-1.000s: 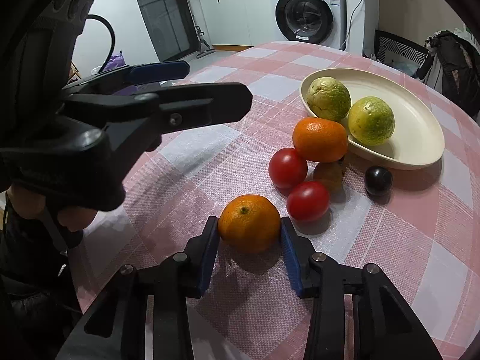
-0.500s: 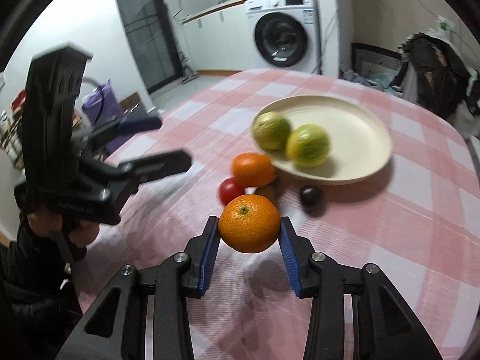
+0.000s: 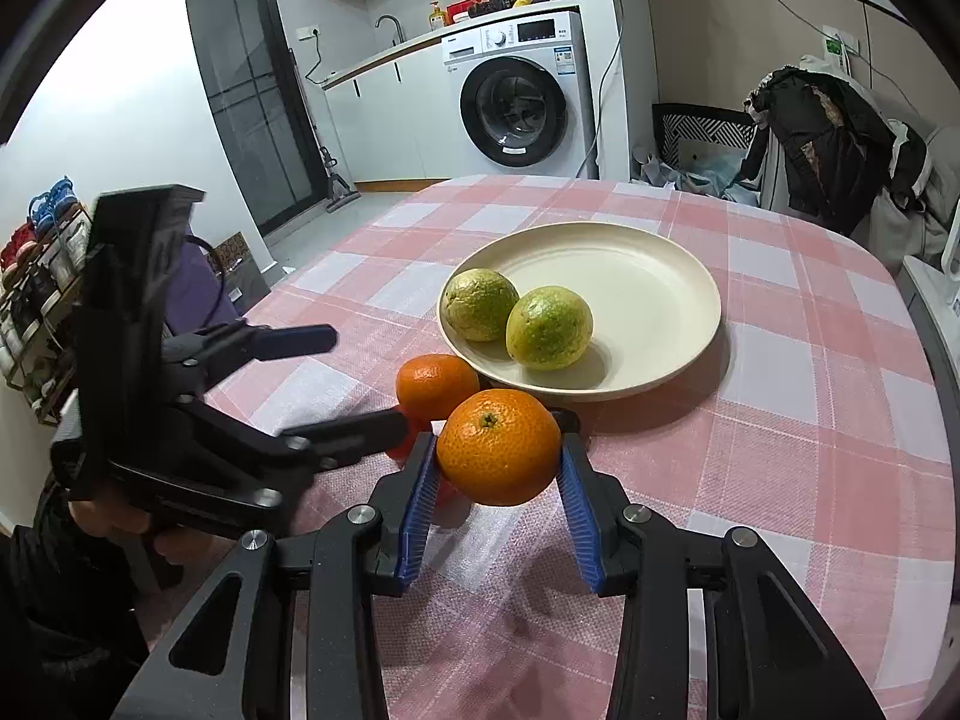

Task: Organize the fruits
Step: 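Grasp the orange with the left tool while the right tool holds the tangerine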

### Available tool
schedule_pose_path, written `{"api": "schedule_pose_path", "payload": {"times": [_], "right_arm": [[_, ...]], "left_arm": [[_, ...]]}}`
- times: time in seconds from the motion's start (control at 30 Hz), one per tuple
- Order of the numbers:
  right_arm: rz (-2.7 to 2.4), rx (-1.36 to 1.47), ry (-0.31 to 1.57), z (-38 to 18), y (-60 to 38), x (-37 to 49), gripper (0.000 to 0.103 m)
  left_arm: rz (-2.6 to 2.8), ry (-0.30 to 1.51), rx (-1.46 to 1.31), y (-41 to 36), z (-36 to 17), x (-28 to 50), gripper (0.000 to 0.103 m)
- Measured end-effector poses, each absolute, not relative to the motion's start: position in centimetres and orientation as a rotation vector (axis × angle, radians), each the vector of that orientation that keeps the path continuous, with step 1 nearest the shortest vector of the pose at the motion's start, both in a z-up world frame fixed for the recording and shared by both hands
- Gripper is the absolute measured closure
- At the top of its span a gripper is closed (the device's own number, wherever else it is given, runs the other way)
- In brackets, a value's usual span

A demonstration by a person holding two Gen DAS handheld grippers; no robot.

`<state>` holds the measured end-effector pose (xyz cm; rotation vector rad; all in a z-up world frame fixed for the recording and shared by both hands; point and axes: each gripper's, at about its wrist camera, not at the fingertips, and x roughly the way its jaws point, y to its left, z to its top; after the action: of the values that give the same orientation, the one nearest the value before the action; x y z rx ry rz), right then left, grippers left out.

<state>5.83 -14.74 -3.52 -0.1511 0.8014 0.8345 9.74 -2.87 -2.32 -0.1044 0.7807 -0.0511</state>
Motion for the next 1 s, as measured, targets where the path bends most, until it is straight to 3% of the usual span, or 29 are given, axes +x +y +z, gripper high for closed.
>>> {"api": "schedule_pose_path", "payload": {"times": [0.1, 0.43, 0.57, 1.0], "right_arm": [[0.833, -0.143, 0.798, -3.6, -14.9, 5.9, 0.062], [0.829, -0.131, 0.811, -3.8, -15.1, 6.3, 0.062], [0.833, -0.137, 0.811, -3.9, -14.9, 6.2, 0.062], [0.811, -0.109, 0.8, -3.6, -15.5, 6.5, 0.062]], "left_arm": [[-0.075, 0.785, -0.083, -3.6, -2.5, 10.4, 0.022], [-0.128, 0.782, -0.034, -5.0, -2.5, 11.6, 0.05], [-0.171, 0.785, -0.042, -5.2, -2.5, 11.6, 0.067], [-0.18, 0.734, -0.069, -4.2, -1.6, 10.5, 0.068]]}}
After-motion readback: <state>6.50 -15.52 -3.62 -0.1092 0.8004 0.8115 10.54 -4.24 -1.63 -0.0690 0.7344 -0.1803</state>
